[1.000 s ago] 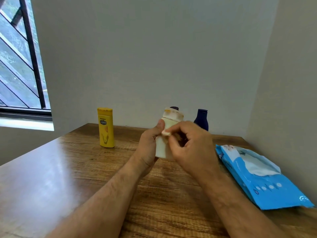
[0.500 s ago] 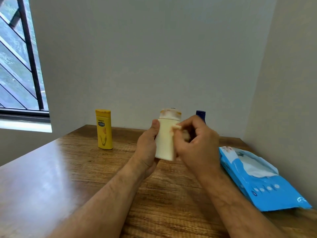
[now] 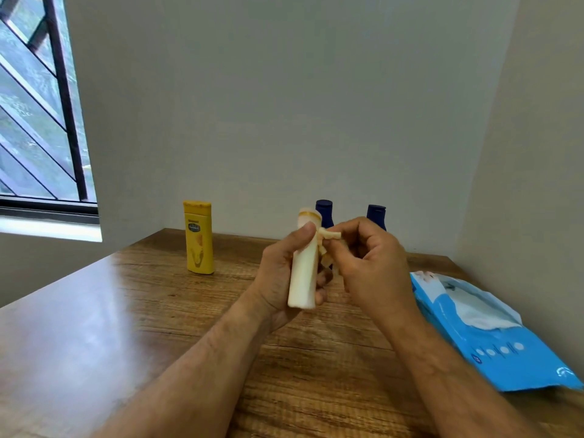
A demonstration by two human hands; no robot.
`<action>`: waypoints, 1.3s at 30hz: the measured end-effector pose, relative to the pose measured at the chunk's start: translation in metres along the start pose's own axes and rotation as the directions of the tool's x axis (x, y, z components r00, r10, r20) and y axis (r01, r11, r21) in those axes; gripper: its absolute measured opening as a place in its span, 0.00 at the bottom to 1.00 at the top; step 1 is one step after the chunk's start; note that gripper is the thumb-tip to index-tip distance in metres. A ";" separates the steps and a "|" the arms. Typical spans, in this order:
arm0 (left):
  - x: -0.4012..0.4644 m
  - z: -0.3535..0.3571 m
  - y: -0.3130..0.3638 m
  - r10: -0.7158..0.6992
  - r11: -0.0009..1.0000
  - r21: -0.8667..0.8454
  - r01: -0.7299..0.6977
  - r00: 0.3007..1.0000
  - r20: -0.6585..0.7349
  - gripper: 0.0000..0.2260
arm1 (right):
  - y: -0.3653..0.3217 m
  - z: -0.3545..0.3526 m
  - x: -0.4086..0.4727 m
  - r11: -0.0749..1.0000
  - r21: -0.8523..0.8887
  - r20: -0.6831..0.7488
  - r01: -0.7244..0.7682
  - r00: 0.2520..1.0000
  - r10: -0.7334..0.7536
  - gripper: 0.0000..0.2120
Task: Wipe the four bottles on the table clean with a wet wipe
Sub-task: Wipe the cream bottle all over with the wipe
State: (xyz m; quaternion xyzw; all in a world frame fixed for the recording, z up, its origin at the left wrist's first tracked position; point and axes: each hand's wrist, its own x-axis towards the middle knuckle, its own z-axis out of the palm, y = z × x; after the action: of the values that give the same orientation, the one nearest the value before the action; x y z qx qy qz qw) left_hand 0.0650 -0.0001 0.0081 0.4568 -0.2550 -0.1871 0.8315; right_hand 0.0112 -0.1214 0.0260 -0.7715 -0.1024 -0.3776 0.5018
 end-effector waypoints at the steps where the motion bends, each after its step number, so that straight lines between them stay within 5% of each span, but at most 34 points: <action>1: 0.000 0.001 0.000 -0.004 1.000 -0.016 0.004 1.000 0.010 0.19 | 0.001 0.000 0.001 1.000 -0.006 -0.034 0.001 0.999 -0.001 0.01; 4: 0.002 0.000 -0.001 0.011 1.000 -0.007 -0.011 0.999 -0.037 0.23 | 0.007 -0.003 0.003 1.000 0.027 -0.046 -0.009 0.999 0.010 0.03; 9: 0.006 -0.005 0.000 0.066 0.998 0.027 -0.062 0.986 -0.151 0.27 | 0.007 0.001 -0.006 0.987 -0.143 0.279 0.068 0.960 -0.026 0.05; 13: 0.009 -0.004 -0.002 0.147 0.986 0.116 -0.117 0.945 -0.292 0.26 | 0.008 0.002 -0.003 0.981 -0.179 0.152 0.074 0.987 -0.046 0.07; 17: 0.013 -0.013 0.005 0.361 0.917 0.329 -0.225 0.820 -0.444 0.12 | 0.014 -0.004 0.004 0.976 -0.215 -0.028 0.021 0.999 -0.028 0.07; 22: 0.024 -0.024 0.006 0.434 0.825 0.560 -0.080 0.725 -0.535 0.26 | 0.016 0.001 -0.001 0.961 -0.264 0.098 0.083 0.993 -0.059 0.05; 28: 0.030 -0.043 -0.017 0.490 0.434 0.885 0.169 0.780 -0.390 0.36 | 0.019 0.003 -0.001 0.943 -0.309 0.141 0.122 0.987 -0.082 0.05; 39: 0.038 -0.061 -0.017 0.537 0.367 0.879 0.305 0.702 -0.468 0.34 | 0.020 0.005 -0.002 0.942 -0.319 0.163 0.105 0.985 -0.054 0.06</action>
State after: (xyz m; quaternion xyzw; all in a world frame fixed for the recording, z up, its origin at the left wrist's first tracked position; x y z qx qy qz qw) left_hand 0.1301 0.0111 -0.0246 0.8497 -0.0137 0.2424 0.4680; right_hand 0.0229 -0.1266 0.0098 -0.8656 -0.1077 -0.3494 0.3421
